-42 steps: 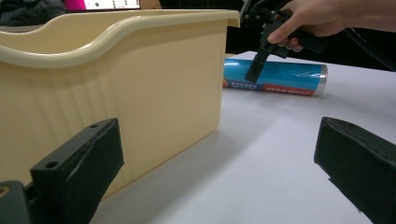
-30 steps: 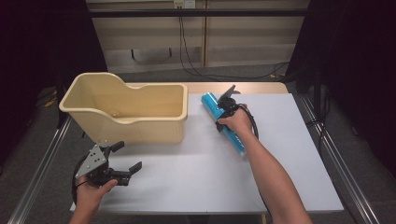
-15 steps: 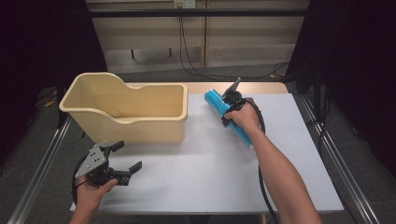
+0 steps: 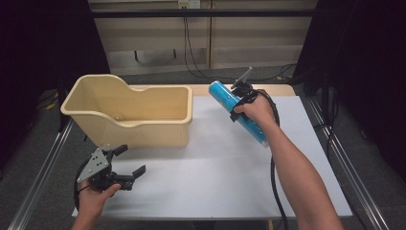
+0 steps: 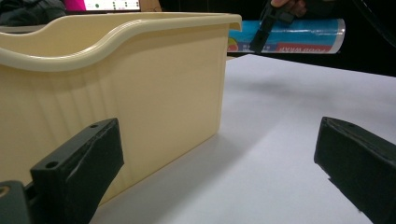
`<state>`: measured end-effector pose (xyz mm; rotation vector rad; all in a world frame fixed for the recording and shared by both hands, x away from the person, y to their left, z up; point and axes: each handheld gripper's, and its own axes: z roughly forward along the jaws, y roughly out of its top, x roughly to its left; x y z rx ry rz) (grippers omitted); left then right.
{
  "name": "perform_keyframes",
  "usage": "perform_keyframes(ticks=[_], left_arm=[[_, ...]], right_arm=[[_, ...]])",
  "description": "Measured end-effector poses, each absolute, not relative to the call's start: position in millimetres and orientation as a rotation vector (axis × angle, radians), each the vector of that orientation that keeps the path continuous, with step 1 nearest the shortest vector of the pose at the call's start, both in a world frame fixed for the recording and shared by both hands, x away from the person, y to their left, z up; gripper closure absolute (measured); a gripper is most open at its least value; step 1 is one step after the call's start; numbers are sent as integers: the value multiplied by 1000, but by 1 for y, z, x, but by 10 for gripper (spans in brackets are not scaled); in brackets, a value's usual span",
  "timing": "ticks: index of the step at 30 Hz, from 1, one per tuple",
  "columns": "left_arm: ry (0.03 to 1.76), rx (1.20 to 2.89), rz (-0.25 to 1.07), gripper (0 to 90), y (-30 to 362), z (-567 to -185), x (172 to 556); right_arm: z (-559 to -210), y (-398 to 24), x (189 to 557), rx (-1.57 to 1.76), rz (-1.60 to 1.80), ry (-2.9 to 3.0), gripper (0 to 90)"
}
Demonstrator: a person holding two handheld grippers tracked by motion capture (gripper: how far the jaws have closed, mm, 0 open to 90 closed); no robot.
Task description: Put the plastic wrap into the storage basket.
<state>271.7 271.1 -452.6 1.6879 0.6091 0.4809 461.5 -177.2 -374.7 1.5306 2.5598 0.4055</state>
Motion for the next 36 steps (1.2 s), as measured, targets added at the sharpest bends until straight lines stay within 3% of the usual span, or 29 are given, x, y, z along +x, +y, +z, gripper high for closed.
perform_keyframes(ticks=[20,36], left_arm=[[603,1680,475,11,270,-452,271],[602,1678,469,11,270,-452,271]], right_arm=[[-306,-161,457,1332,495,2614,322],[-280,-129,462,1143,545,2703,322]])
